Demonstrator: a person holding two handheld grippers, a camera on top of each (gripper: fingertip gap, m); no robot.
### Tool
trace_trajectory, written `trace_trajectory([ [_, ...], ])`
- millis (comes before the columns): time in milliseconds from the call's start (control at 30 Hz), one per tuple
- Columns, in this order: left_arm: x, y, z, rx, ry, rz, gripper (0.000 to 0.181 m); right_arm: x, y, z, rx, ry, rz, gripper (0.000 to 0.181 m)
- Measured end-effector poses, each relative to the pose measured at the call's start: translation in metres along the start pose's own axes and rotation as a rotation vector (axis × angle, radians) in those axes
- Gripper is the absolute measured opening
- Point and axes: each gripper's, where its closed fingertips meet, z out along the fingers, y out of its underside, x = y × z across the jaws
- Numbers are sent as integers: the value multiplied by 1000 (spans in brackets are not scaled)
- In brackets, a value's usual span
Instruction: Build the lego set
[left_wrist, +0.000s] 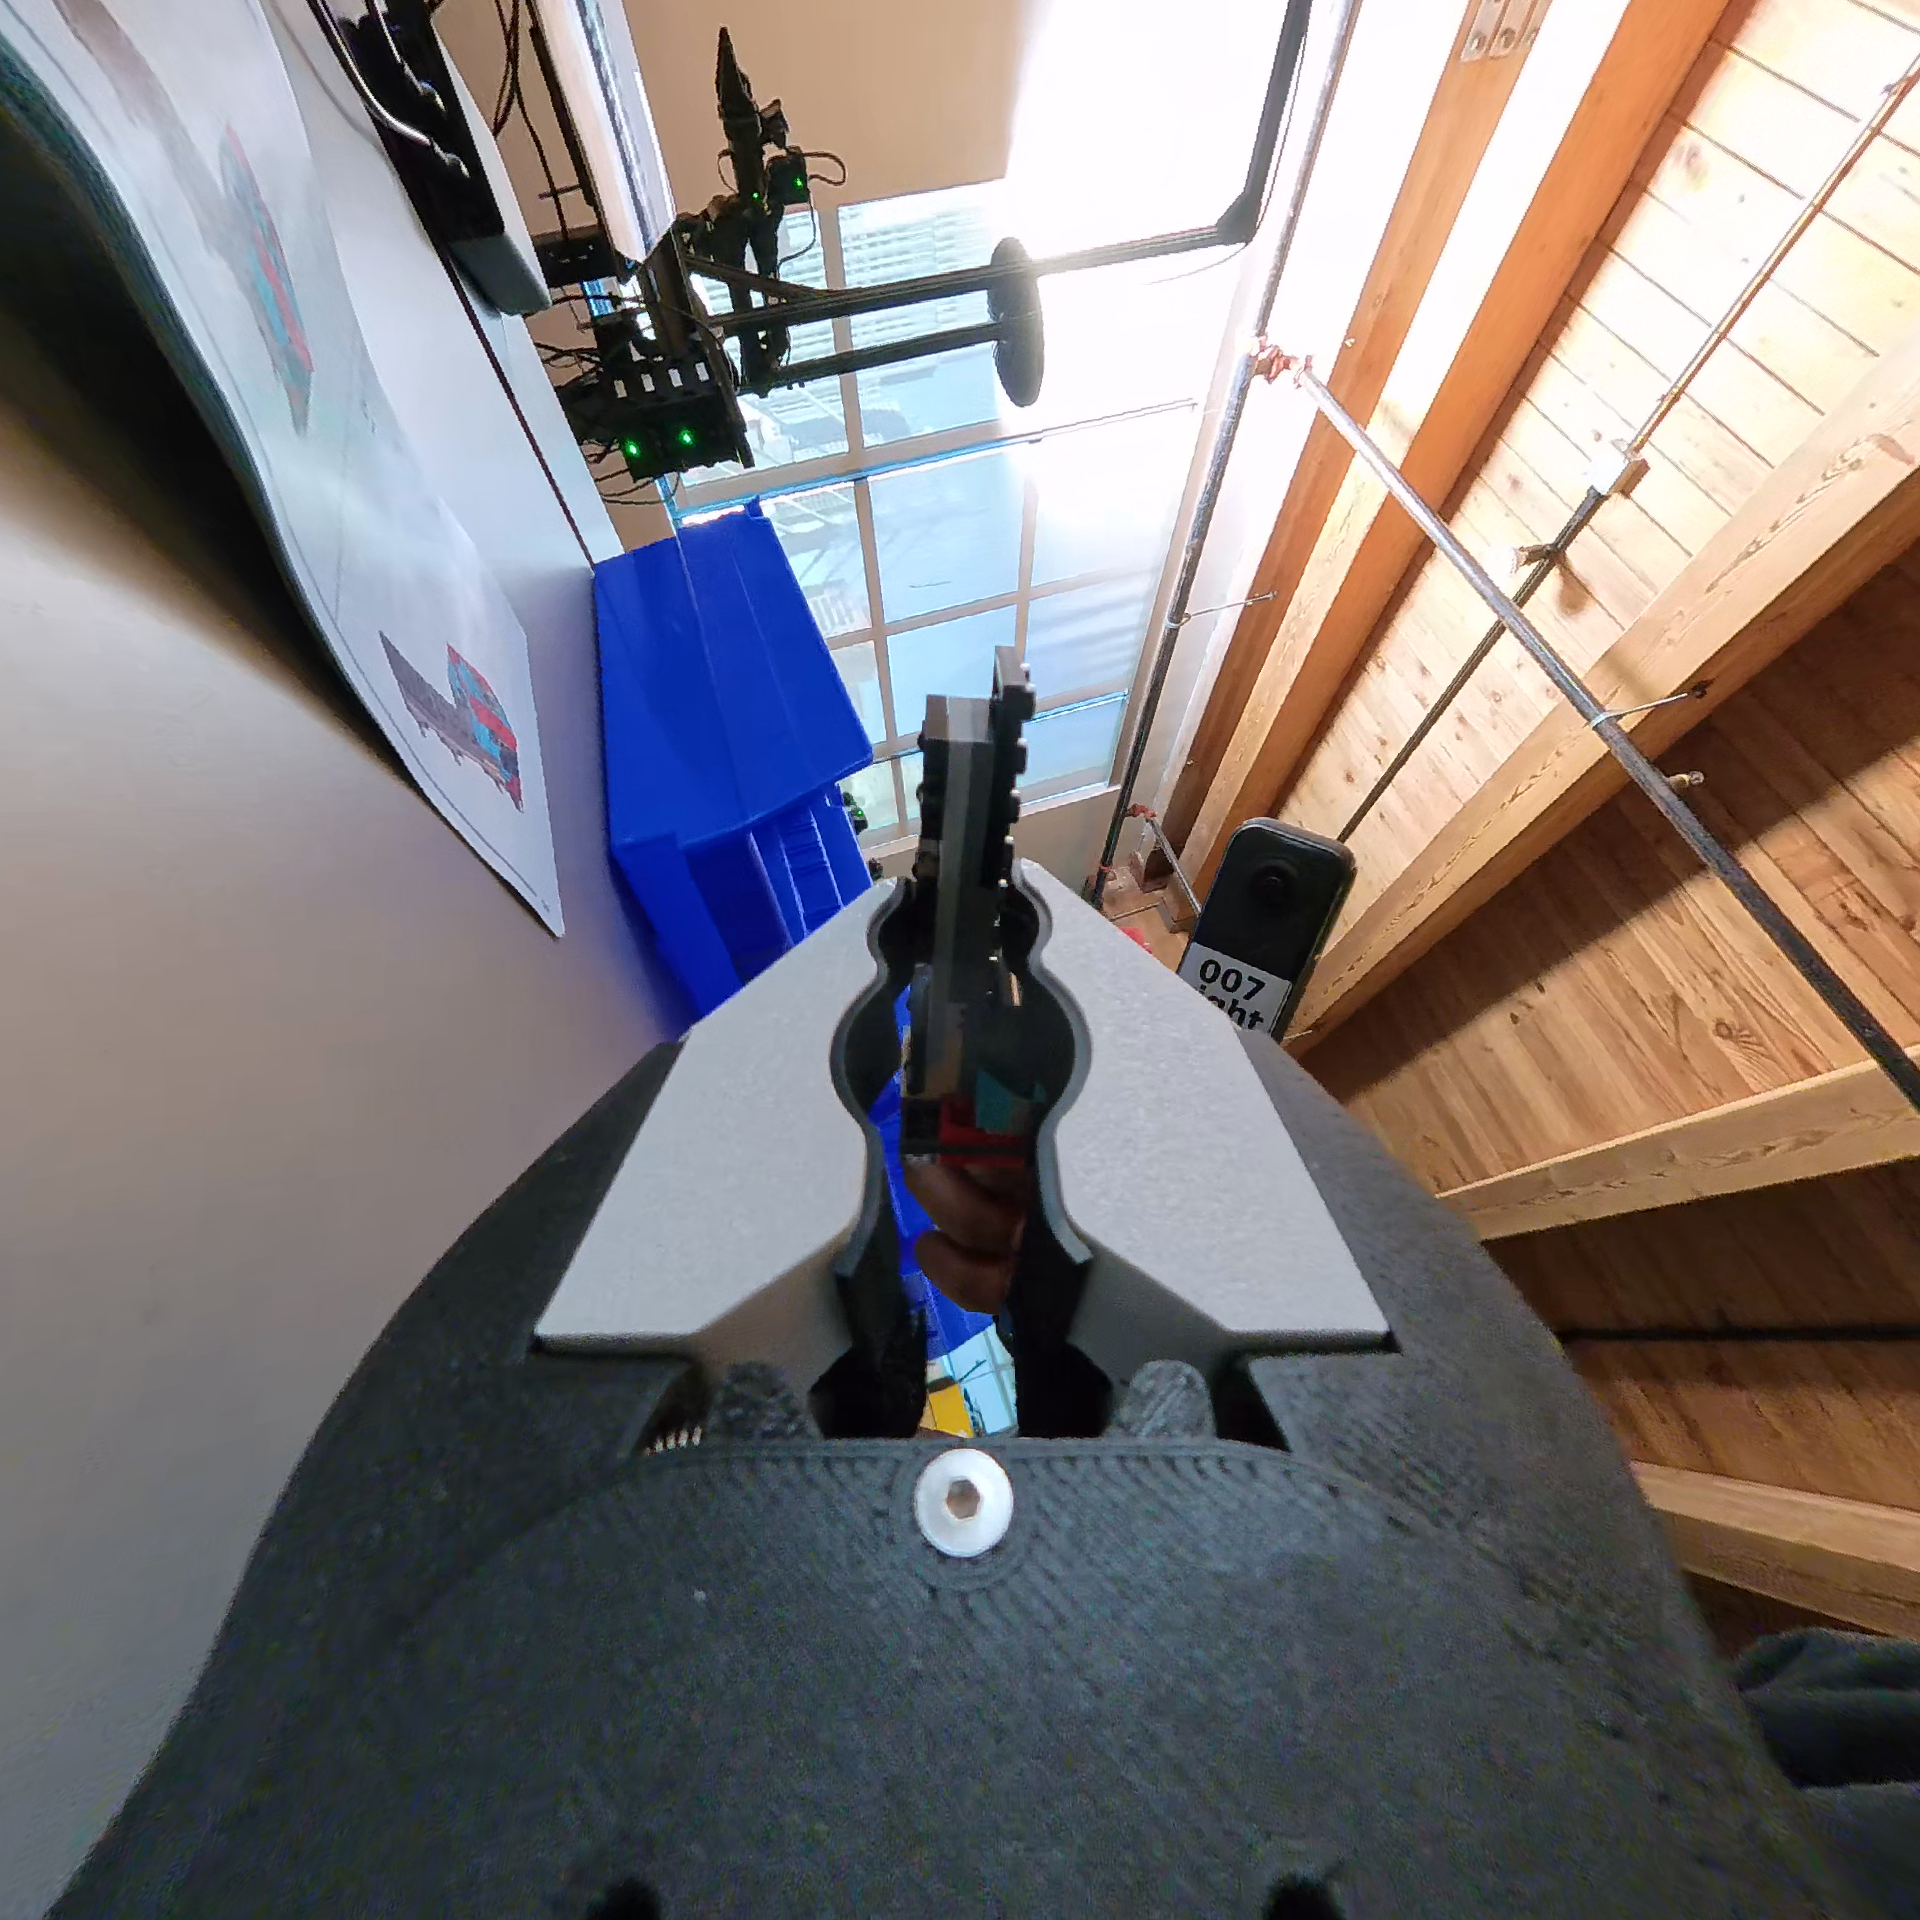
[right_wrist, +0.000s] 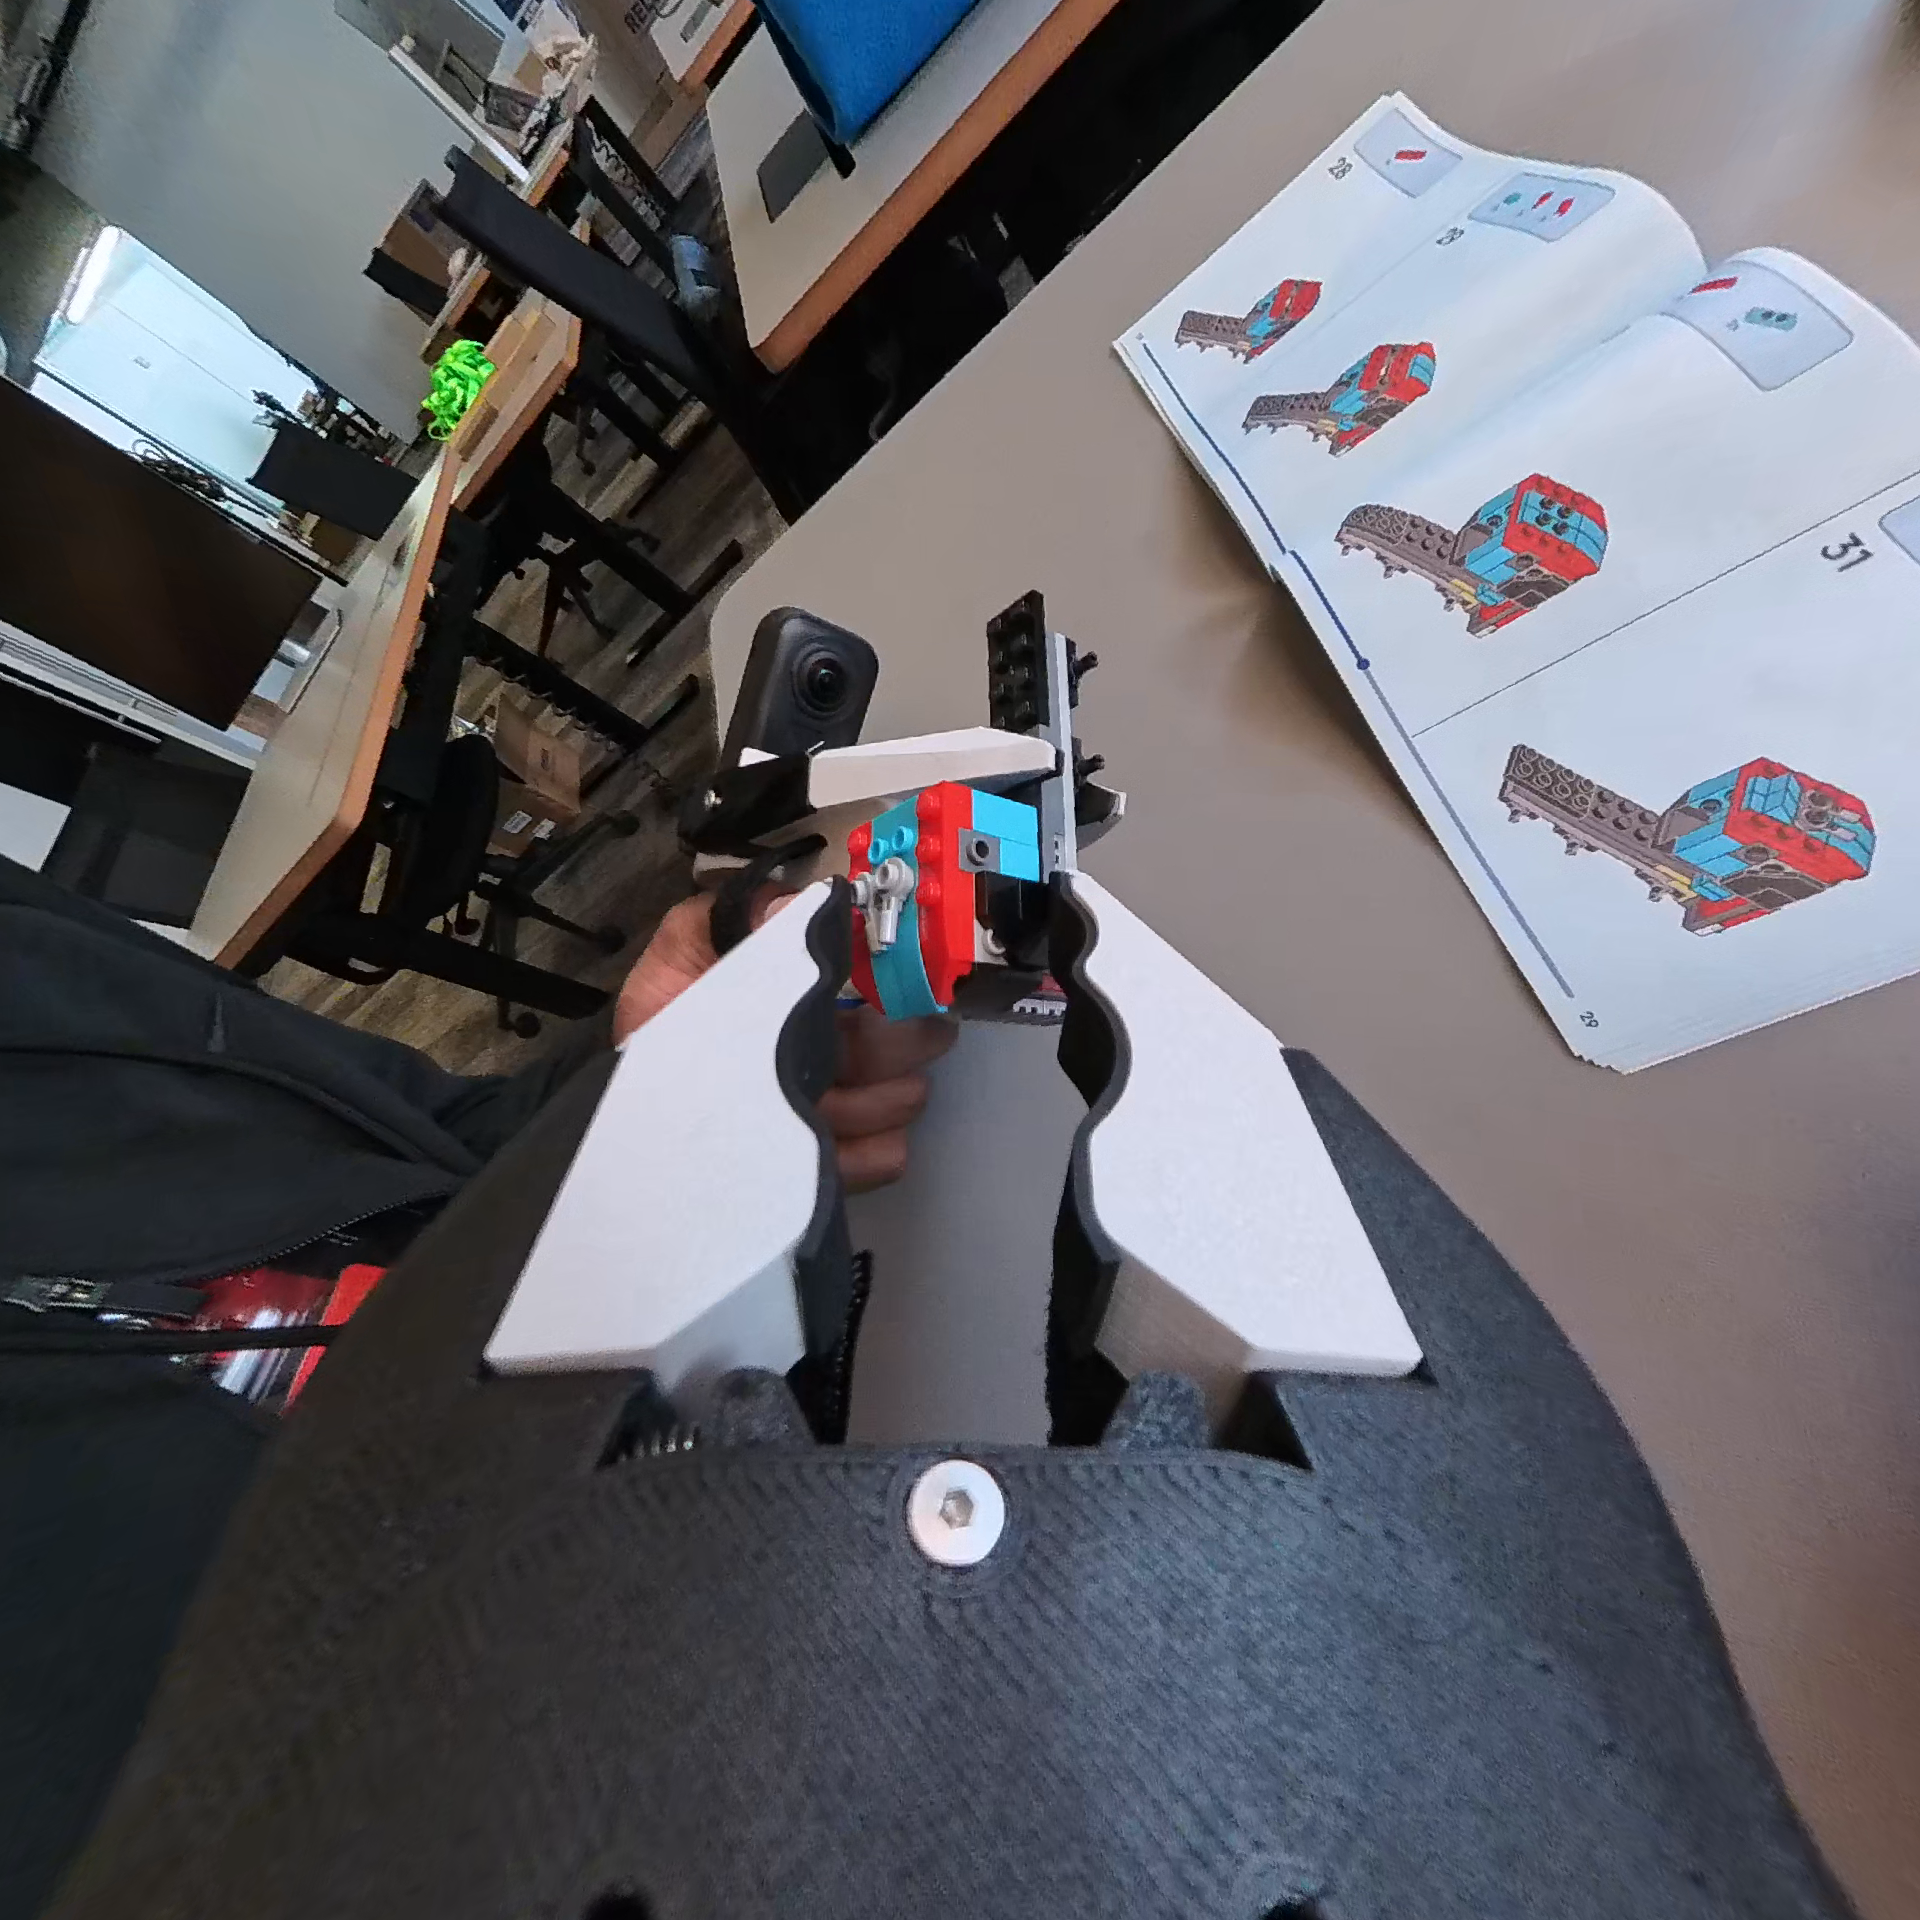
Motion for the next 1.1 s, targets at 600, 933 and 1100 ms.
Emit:
trace_trajectory([
  [600, 8, -7, -2, 18, 33, 37, 16, -6, -5, 3, 12, -11, -12, 38],
  [933, 17, -13, -5, 36, 66, 67, 16, -14, -10, 6, 25, -23, -31, 37],
  [1100, 17, -15, -6, 42, 64, 68, 17, -14, -9, 8, 23, -5, -53, 37],
])
